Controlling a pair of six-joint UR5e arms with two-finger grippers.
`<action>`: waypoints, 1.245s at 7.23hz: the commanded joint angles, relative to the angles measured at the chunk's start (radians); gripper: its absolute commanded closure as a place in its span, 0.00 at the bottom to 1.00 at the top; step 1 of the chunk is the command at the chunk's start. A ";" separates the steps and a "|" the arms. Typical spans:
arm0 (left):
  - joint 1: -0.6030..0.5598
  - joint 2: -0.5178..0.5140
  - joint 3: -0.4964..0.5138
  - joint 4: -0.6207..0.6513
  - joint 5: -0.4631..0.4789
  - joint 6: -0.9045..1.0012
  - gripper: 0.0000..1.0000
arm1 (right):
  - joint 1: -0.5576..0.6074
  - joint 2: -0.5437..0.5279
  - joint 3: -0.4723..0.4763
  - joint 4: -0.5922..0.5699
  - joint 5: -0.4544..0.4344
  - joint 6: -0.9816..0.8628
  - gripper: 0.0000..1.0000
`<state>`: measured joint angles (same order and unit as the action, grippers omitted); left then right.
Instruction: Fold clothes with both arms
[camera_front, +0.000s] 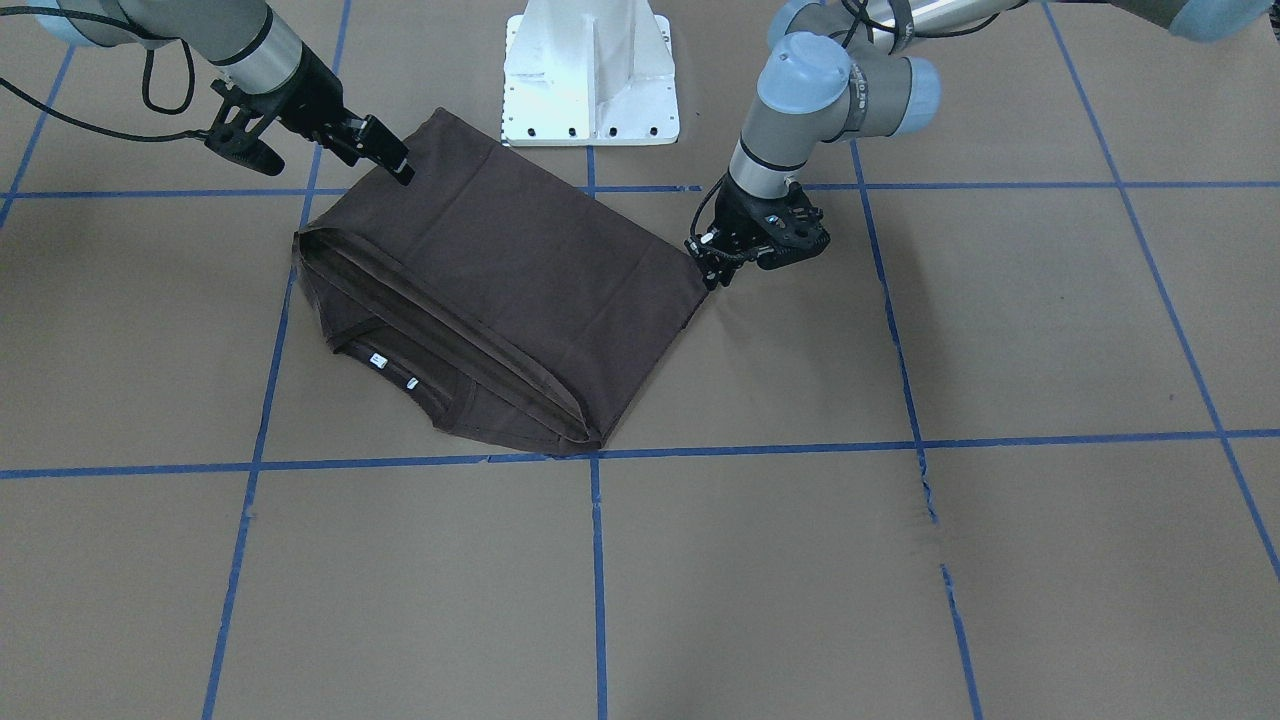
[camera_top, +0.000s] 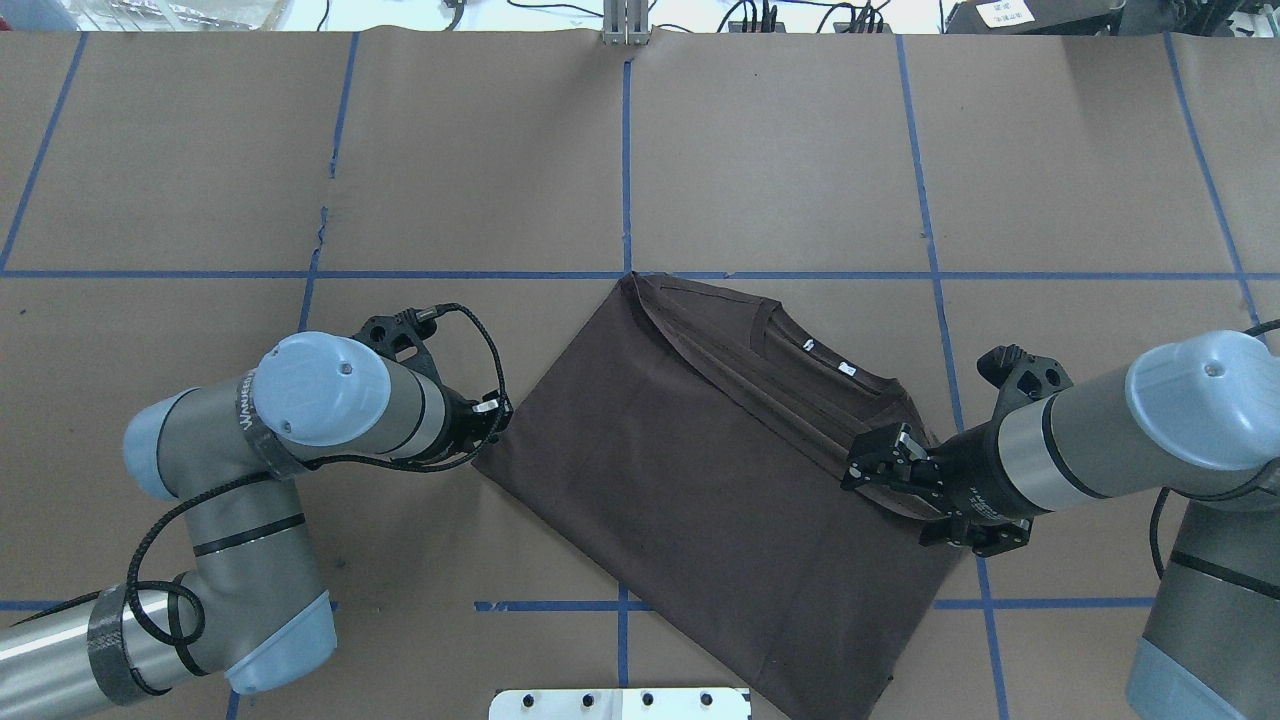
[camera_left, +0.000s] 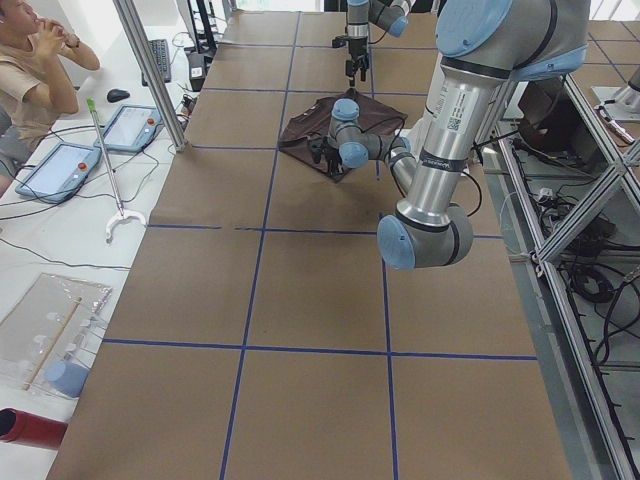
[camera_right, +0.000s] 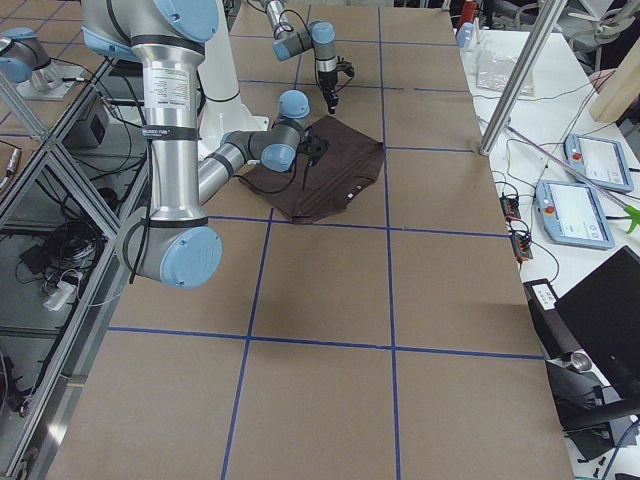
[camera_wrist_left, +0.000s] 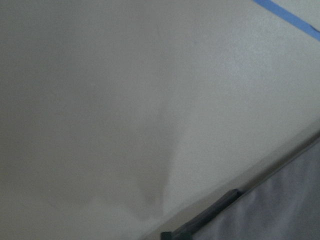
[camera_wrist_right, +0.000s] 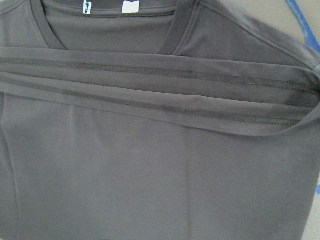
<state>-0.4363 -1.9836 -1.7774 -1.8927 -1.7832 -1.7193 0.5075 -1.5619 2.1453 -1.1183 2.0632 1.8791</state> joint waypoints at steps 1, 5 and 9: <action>0.019 -0.001 0.007 0.004 0.001 -0.002 0.42 | 0.000 0.002 0.001 0.000 0.000 0.002 0.00; 0.030 -0.015 0.016 0.026 0.001 -0.003 0.49 | 0.000 0.003 0.002 0.000 0.002 0.009 0.00; 0.031 -0.043 0.033 0.073 -0.001 -0.002 1.00 | -0.001 0.005 0.001 0.000 0.002 0.009 0.00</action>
<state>-0.4051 -2.0216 -1.7366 -1.8457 -1.7838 -1.7213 0.5076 -1.5581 2.1462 -1.1183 2.0647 1.8884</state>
